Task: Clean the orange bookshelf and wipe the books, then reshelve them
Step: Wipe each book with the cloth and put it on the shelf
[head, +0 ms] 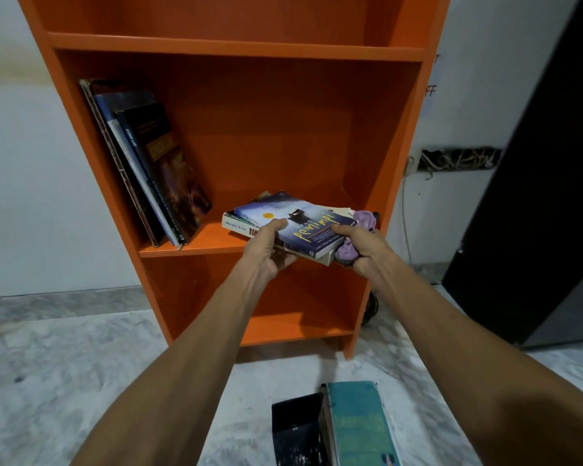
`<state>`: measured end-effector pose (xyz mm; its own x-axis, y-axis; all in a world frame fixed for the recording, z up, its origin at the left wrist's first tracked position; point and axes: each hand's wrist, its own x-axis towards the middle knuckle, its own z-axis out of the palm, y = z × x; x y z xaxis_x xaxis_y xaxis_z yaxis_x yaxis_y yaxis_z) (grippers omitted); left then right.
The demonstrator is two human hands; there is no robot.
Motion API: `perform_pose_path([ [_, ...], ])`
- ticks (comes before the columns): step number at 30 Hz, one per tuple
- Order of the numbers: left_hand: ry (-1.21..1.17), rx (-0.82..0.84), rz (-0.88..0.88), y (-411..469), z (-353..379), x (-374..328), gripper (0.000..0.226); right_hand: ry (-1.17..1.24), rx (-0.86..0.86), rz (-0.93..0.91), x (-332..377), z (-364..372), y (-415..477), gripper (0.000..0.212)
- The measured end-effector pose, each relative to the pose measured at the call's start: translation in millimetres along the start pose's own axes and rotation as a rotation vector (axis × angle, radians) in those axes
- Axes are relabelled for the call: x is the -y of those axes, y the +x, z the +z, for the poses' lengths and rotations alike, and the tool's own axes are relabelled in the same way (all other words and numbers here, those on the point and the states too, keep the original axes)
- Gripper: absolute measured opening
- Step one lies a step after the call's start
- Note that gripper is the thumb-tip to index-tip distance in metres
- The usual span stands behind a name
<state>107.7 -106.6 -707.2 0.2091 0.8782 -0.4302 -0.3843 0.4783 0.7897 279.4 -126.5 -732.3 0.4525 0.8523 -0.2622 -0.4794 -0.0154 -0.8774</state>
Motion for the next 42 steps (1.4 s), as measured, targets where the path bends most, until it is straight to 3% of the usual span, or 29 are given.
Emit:
perform_pose_path([
  [5, 0.094, -0.067, 0.162, -4, -2, -33, 0.017, 0.083, 0.106, 0.023, 6, 20, -14, 0.029],
  [11, 0.115, -0.213, 0.429, -17, -13, -101, 0.017, 0.069, 0.076, 0.002, 7, 101, -11, 0.051],
  [15, 0.233, -0.428, 0.606, -9, -37, -135, 0.028, -0.203, 0.068, -0.095, 2, 149, -14, 0.066],
  [18, 0.500, -0.581, 0.720, -4, -61, -135, 0.037, -0.505, 0.129, -0.170, -18, 159, -20, 0.051],
  [21, 0.720, -0.697, 0.773, 2, -72, -119, 0.046, -0.605, 0.122, -0.286, -38, 157, -30, 0.043],
  [24, 0.686, -0.729, 0.771, 7, -69, -113, 0.050, -0.749, 0.209, -0.354, -57, 161, -33, 0.037],
  [30, 0.680, -0.736, 0.818, 12, -73, -106, 0.044, -0.781, 0.508, -0.295, -66, 169, -33, 0.066],
  [35, 0.632, -0.690, 0.876, 9, -77, -102, 0.037, -1.063, 0.403, -0.314, -67, 182, -28, 0.046],
  [42, 0.640, -0.666, 0.969, 6, -87, -97, 0.035, -1.057, 0.400, -0.335, -70, 207, -23, 0.027],
])
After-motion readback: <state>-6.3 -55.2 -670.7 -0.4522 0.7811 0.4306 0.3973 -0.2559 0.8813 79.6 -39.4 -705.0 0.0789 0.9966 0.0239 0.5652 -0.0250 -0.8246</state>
